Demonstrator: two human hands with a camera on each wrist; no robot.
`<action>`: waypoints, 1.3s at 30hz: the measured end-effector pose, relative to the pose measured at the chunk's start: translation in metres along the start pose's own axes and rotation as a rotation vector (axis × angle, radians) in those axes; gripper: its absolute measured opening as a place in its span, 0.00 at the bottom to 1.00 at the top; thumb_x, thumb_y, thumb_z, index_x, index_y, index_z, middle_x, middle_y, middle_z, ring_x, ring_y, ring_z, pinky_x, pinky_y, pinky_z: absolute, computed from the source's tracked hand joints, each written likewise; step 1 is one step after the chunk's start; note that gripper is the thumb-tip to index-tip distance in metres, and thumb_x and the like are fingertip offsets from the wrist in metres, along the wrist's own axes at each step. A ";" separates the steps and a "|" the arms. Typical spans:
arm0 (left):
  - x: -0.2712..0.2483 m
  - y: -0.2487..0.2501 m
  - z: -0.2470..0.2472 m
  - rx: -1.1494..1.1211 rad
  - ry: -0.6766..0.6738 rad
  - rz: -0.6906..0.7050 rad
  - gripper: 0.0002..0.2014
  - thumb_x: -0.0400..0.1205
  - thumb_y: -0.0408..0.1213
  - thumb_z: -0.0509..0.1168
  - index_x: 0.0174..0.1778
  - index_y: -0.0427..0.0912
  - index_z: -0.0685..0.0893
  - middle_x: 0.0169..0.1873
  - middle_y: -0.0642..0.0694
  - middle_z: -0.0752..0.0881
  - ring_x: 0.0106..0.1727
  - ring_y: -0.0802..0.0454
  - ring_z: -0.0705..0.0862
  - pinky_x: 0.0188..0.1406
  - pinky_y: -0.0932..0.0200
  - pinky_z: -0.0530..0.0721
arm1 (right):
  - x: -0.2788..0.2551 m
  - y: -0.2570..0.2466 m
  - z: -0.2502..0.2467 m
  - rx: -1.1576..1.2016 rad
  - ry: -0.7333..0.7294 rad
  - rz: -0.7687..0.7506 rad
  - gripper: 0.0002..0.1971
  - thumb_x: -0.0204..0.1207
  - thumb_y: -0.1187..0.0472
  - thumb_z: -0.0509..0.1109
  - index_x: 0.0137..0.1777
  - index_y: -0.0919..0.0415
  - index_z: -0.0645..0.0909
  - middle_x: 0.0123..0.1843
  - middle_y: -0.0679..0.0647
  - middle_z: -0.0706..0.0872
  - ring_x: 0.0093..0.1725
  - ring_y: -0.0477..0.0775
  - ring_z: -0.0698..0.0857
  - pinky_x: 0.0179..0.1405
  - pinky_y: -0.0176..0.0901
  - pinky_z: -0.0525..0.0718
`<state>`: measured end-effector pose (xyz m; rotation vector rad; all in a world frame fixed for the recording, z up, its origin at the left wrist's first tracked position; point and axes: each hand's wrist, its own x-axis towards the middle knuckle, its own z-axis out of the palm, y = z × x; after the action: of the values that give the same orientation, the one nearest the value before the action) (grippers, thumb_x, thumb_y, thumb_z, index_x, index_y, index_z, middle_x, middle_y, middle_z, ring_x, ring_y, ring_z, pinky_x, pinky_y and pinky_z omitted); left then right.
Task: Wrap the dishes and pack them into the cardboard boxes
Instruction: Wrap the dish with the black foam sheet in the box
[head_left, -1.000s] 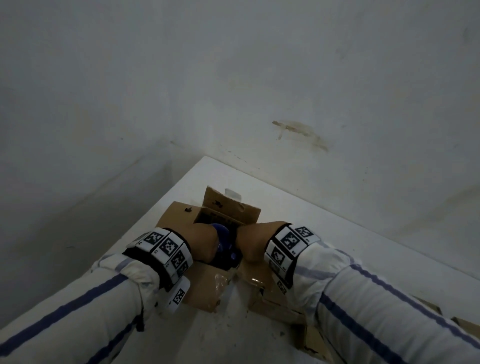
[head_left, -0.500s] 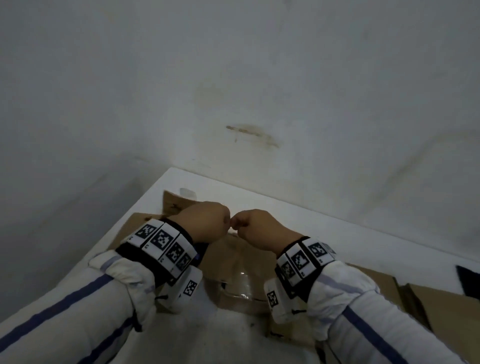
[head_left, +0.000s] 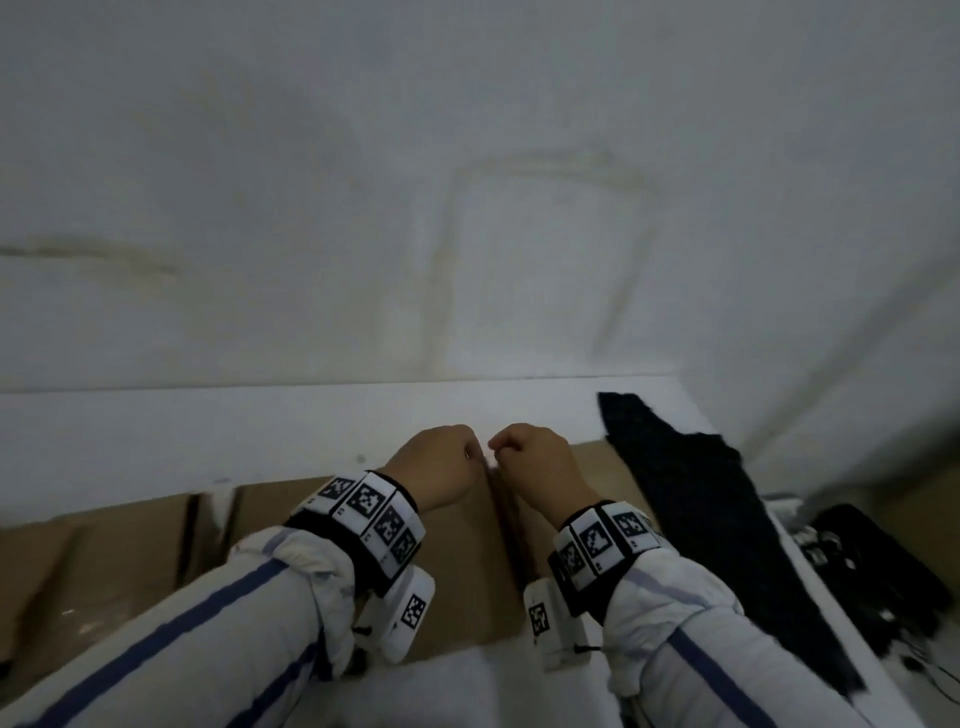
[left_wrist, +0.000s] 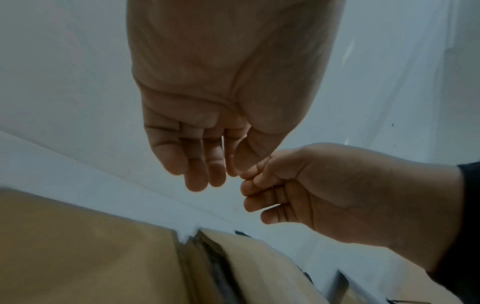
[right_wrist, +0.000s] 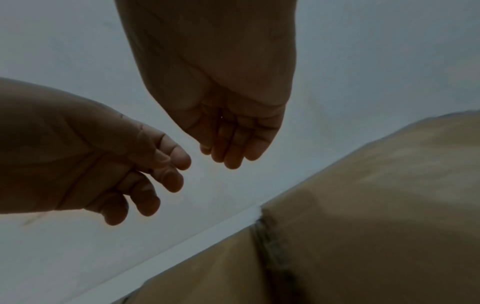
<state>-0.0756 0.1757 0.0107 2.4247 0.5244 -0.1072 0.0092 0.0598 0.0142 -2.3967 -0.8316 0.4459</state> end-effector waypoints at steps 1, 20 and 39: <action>0.011 0.019 0.013 -0.021 -0.020 0.014 0.11 0.83 0.36 0.58 0.57 0.46 0.82 0.59 0.47 0.83 0.59 0.49 0.80 0.57 0.58 0.77 | -0.001 0.022 -0.015 0.009 0.029 0.036 0.14 0.79 0.66 0.60 0.58 0.59 0.85 0.60 0.53 0.87 0.60 0.52 0.82 0.55 0.35 0.75; 0.090 0.128 0.136 -0.005 0.009 0.176 0.25 0.69 0.41 0.50 0.53 0.37 0.86 0.53 0.42 0.84 0.55 0.44 0.81 0.56 0.56 0.77 | 0.006 0.237 -0.059 -0.270 -0.171 0.360 0.16 0.76 0.59 0.68 0.61 0.64 0.76 0.65 0.62 0.74 0.62 0.61 0.78 0.60 0.44 0.76; 0.087 0.125 0.143 0.085 0.038 0.189 0.13 0.78 0.33 0.62 0.57 0.42 0.84 0.58 0.44 0.80 0.61 0.45 0.76 0.63 0.58 0.71 | 0.003 0.247 -0.057 -0.259 -0.084 0.381 0.13 0.82 0.64 0.59 0.59 0.68 0.82 0.60 0.62 0.85 0.61 0.60 0.83 0.57 0.41 0.79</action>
<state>0.0617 0.0287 -0.0471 2.5502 0.3109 -0.0035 0.1522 -0.1220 -0.0902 -2.8072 -0.4866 0.6222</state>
